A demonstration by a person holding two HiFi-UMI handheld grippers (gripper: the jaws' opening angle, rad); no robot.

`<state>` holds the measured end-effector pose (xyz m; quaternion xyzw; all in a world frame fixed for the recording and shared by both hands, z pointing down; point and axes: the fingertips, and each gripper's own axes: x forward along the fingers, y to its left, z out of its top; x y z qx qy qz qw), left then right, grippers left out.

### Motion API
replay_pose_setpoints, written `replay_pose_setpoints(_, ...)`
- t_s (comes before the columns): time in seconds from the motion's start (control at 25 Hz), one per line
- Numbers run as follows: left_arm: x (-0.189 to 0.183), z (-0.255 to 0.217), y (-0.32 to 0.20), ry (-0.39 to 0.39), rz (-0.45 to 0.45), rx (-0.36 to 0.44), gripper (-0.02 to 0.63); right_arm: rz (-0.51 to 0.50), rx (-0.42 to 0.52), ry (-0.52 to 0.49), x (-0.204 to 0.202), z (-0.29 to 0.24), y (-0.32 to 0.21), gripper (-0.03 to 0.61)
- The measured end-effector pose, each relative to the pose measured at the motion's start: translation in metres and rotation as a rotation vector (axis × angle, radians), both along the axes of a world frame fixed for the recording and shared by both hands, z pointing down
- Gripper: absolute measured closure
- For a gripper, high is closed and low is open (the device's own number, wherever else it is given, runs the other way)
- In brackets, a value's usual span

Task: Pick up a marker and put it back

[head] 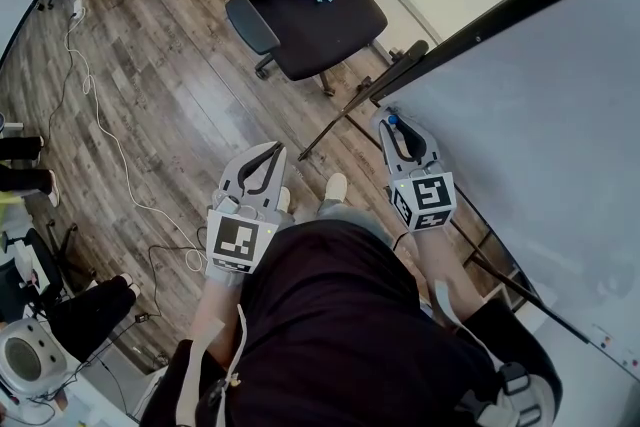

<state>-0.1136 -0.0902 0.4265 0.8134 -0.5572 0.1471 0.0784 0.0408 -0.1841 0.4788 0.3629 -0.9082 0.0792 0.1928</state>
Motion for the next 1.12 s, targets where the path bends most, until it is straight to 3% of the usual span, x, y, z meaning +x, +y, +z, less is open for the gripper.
replay_pose_setpoints(0.48,0.004,-0.002,-0.003,0.008,0.054,0.019,0.604,0.047,0.022,-0.011,0.007,-0.013,0.006,0.492)
replay_pose_setpoints(1.12,0.03,-0.012,-0.014,0.018,0.226,0.07,0.604,0.2,0.074,-0.035,0.039,-0.046,0.03,0.491)
